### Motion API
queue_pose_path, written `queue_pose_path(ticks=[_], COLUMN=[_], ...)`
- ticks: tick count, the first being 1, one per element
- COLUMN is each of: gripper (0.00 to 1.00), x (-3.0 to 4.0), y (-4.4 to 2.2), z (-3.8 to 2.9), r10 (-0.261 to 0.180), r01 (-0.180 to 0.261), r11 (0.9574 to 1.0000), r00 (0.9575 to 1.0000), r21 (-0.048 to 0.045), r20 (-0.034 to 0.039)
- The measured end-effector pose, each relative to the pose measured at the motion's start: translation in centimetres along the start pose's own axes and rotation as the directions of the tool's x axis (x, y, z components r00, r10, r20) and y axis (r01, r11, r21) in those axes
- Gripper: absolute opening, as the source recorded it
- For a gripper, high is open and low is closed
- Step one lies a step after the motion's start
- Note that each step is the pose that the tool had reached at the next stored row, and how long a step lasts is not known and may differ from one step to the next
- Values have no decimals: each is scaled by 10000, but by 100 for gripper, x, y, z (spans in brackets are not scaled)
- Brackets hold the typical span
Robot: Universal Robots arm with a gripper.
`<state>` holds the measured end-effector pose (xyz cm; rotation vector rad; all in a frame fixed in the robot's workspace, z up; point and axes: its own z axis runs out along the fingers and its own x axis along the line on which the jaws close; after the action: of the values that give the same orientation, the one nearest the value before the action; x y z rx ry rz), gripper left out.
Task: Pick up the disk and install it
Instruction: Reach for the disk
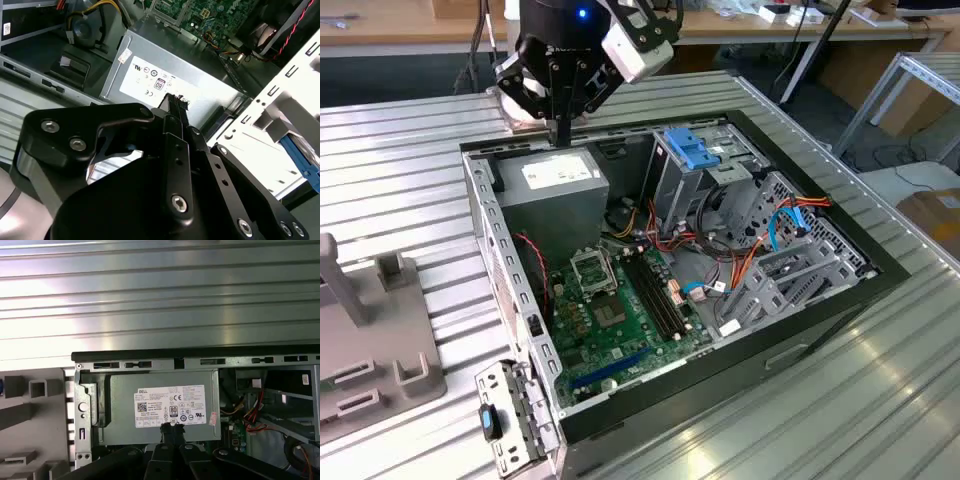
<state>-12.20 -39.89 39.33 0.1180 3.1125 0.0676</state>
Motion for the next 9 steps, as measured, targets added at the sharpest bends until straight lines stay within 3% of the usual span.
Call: queue_pose_path(ticks=[9], gripper=[11], x=[0], y=[0], z=[0], r10=[0], r01=[0], r11=[10000], r00=[10000], r21=[0], r20=[0])
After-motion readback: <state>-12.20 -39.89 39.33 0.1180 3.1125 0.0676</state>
